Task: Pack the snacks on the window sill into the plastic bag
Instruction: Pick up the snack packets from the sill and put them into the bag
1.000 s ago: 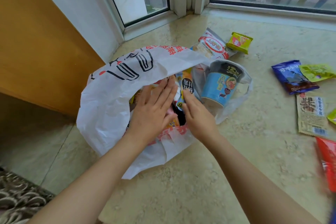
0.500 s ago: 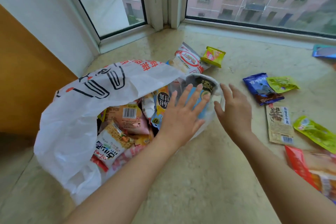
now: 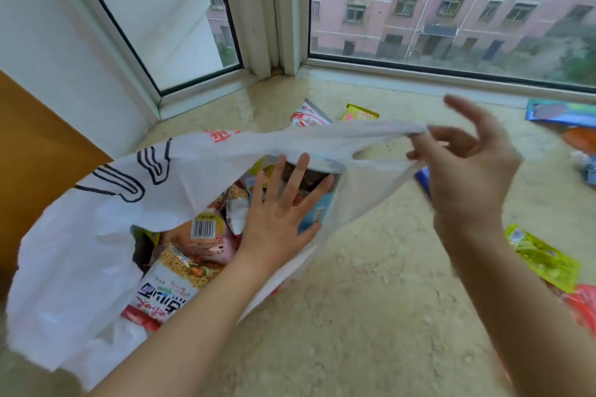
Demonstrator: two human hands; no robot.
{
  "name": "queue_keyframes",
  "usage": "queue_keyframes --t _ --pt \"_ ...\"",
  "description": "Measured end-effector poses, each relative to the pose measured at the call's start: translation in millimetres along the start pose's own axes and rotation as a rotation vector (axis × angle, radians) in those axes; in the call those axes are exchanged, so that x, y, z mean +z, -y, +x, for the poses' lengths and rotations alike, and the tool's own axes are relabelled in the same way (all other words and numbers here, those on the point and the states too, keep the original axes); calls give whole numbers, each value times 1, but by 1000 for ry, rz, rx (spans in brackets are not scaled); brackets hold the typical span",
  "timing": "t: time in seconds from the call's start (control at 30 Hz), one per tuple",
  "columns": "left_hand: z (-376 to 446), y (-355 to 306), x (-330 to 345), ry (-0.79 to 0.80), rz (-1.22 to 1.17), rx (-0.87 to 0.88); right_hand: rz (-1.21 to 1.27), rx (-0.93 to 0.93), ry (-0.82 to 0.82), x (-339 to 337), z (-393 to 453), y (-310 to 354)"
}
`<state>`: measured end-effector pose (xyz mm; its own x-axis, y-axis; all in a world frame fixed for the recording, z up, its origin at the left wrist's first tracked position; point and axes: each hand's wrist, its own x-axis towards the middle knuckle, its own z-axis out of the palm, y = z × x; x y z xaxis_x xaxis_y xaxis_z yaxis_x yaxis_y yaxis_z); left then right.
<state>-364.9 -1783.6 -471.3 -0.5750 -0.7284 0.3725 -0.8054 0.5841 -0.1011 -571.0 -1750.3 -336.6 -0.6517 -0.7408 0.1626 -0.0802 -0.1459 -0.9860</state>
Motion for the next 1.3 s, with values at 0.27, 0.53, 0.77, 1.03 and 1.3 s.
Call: queue_keyframes --t 0.27,0.53,0.77,1.03,1.3 --pt "-18 25 -11 -44 127 -49 33 -282 116 3 -12 75" --pt "-5 26 -33 85 35 -134 -204 -266 136 -15 -24 51" --pt "-25 -14 -72 68 -181 -123 -439 -473 208 -45 -41 37" --pt "-29 -89 -113 -76 -350 -146 -907 -746 294 -108 -74 -14" --pt "-39 -164 -73 143 -327 21 -1099 -611 311 -191 -97 -55"
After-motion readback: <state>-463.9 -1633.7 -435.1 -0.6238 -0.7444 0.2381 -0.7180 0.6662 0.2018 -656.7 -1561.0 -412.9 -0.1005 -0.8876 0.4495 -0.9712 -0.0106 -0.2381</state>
